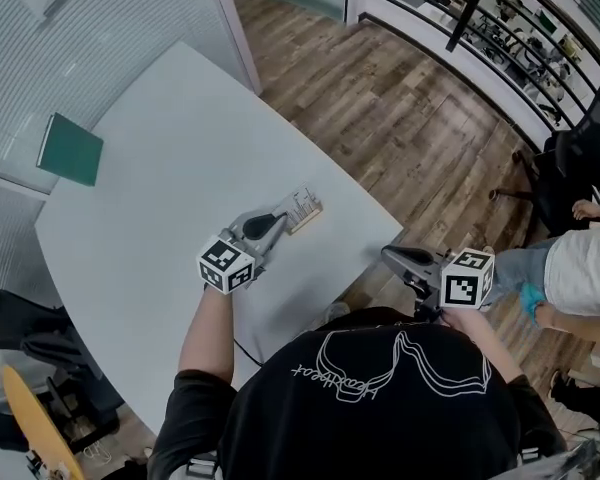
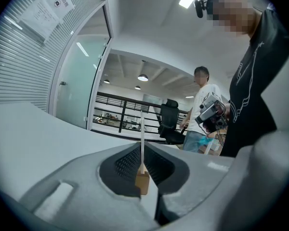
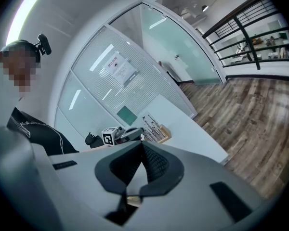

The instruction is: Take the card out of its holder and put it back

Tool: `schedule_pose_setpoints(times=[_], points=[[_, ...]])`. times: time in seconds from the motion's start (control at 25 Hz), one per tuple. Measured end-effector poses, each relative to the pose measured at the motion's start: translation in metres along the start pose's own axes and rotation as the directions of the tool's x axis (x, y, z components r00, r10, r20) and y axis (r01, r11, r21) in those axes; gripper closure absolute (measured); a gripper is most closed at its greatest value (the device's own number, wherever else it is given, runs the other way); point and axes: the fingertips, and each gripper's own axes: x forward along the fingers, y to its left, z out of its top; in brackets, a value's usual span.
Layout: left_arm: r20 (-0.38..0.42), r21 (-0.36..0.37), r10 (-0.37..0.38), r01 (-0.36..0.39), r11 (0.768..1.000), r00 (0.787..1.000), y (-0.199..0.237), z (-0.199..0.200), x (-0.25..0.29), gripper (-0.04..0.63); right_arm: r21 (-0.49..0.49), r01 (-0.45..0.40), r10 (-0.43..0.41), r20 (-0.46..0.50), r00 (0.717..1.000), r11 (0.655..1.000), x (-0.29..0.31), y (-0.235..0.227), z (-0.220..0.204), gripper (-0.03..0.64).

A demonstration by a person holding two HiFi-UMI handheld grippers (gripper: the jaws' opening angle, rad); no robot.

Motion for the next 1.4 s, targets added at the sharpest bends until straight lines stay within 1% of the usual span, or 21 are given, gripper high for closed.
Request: schedule_pose_setpoints(times=[0.24,0.4,0.64,0.8,0.96,1.2,1.4], points=[[0.002,0.013,0.009,-0.009,1.0,1.0,-0.001,0.004,0.001,0.571,-0.005,-0.006,0.006,-0.009,1.0,1.0,0.004,0.002,0.002,0.607],[0.011,0.006,0.011,-0.011,1.0,1.0,-0.002,0.007,0.0,0.571,0.0,-0.015,0.015,-0.014,1.0,1.0,0.007,0.003,0.001,0.607],[0.049,0.0,0.02,-0.02,1.0,0.999,-0.004,0.015,-0.004,0.571,-0.001,-0.027,0.027,-0.018,0.999,1.0,0.008,-0.001,-0.004,0.607],[0.079,0.001,0.041,-0.041,0.999,0.996,-0.005,0.027,-0.01,0.571,0.004,-0.04,0.04,-0.012,0.999,0.999,0.007,-0.002,-0.003,0.607],[0.105,0.0,0.065,-0.065,0.998,0.992,-0.004,0.041,-0.016,0.571,0.004,-0.041,0.041,-0.027,0.999,0.999,0.006,-0.004,-0.002,0.607],[0.151,-0.01,0.123,-0.123,0.992,0.981,-0.006,0.061,-0.028,0.571,0.002,-0.058,0.058,-0.048,0.997,0.998,0.0,-0.001,-0.008,0.607],[0.213,-0.044,0.175,-0.169,0.985,0.961,-0.023,0.083,-0.046,0.571,-0.006,-0.084,0.083,-0.055,0.995,0.996,-0.01,0.006,-0.009,0.607]])
